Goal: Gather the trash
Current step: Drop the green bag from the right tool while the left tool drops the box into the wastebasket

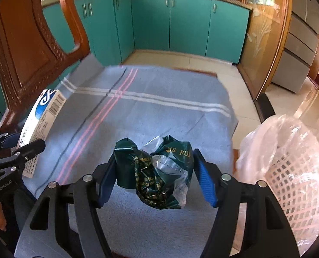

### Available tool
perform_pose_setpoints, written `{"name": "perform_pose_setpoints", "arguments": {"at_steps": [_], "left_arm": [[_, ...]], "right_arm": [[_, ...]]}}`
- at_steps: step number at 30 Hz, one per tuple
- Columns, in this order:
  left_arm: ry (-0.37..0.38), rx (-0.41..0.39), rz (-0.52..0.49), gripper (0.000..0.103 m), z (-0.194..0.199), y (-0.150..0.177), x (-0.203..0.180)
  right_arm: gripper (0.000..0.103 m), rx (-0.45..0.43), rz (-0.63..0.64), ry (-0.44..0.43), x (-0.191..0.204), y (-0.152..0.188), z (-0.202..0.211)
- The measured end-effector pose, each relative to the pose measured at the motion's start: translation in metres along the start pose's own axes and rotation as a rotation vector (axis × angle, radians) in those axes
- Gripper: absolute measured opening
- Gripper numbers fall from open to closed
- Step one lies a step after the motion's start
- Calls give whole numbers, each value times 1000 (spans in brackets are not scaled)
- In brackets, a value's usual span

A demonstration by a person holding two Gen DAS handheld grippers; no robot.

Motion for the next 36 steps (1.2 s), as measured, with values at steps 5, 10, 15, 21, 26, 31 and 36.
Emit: {"name": "perform_pose_setpoints", "arguments": {"at_steps": [5,10,15,21,26,31,36], "left_arm": [[-4,-88,-6,45,36,-15,-9],[28,-146,-60,45,60,-26,-39],[88,-161,-140,45,68,-35,-90],[250,-163,-273,45,62,-46,-184],[438,-54,-365,45,40,-38,-272],[493,14,-430,47,16,-26,-320],[496,-2,-442,78,10,-21,-324]], "right_arm": [[66,-102,-27,10,-18,-13,41],[66,-191,-98,73,-66,-13,87],[66,-237,-189,165,-125,5,122],[66,-242,-293,256,-184,40,147],[66,-250,-357,302,-216,63,165],[66,-246,-407,329,-237,86,174],[66,-223,-427,311,-240,94,167]]}}
Point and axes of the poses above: each gripper's, at about its wrist camera, not at the fingertips, and z roughly against the way its jaws point, x to its left, y to its underside, the point moved 4 cm from there along -z, roughly the way its jaws point, and after that the axes turned 4 degrees about -y, right-handed, at the moved point
